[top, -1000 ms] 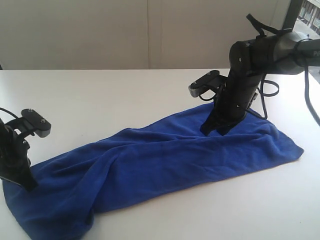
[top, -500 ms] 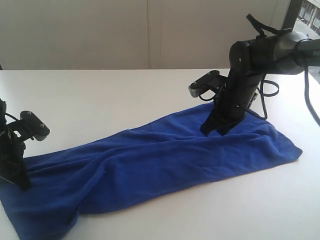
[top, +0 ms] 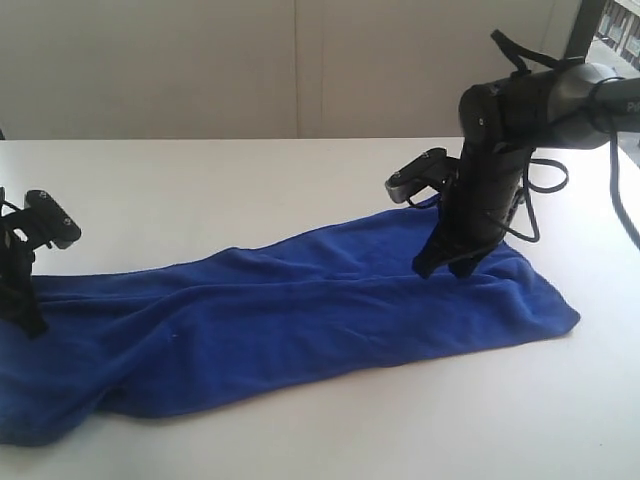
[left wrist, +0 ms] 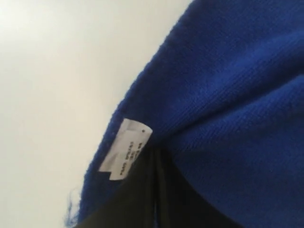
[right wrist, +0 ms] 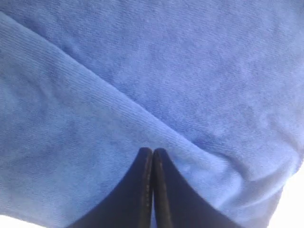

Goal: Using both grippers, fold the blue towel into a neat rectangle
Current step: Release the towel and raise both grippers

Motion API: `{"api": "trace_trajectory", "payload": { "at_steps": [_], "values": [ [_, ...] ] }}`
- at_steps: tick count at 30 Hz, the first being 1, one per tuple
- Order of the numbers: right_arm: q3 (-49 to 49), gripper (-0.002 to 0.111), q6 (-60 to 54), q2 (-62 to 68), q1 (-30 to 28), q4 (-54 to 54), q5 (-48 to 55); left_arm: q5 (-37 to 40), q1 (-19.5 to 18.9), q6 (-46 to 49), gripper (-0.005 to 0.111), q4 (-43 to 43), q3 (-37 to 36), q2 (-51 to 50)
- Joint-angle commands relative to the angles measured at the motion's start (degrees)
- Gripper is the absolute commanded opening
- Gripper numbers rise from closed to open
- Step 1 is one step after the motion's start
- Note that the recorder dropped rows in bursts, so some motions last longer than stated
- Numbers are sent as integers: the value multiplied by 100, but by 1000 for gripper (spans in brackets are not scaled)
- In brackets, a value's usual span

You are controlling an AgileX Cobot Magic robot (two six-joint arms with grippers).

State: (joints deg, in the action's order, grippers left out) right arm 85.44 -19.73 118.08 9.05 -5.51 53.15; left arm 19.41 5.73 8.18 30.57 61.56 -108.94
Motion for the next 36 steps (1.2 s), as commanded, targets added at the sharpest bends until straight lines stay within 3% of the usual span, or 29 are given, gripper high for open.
{"api": "trace_trajectory", "payload": {
  "at_steps": [1, 11, 17, 22, 27, 36],
  "values": [
    [-31, 1, 65, -66, -156, -111, -105, -78, -40, -6, 0, 39, 352, -467],
    [-31, 1, 199, -66, -306, -154, -744, 159, -40, 59, 0, -14, 1039, -782],
    [79, 0, 199, -44, -306, -154, -1381, 622, -40, 59, 0, -308, 1118, -87],
    [749, 0, 167, 290, -306, 42, -1302, 812, -29, 116, 0, -1200, 1118, 819],
    [1387, 0, 49, 845, -306, 138, -1079, 1137, 257, 1059, 0, -2738, 1043, 1716],
    [1801, 0, 49, 1280, -497, 164, -1414, 1230, 825, 987, 0, -2935, 537, 2706]
  ]
}}
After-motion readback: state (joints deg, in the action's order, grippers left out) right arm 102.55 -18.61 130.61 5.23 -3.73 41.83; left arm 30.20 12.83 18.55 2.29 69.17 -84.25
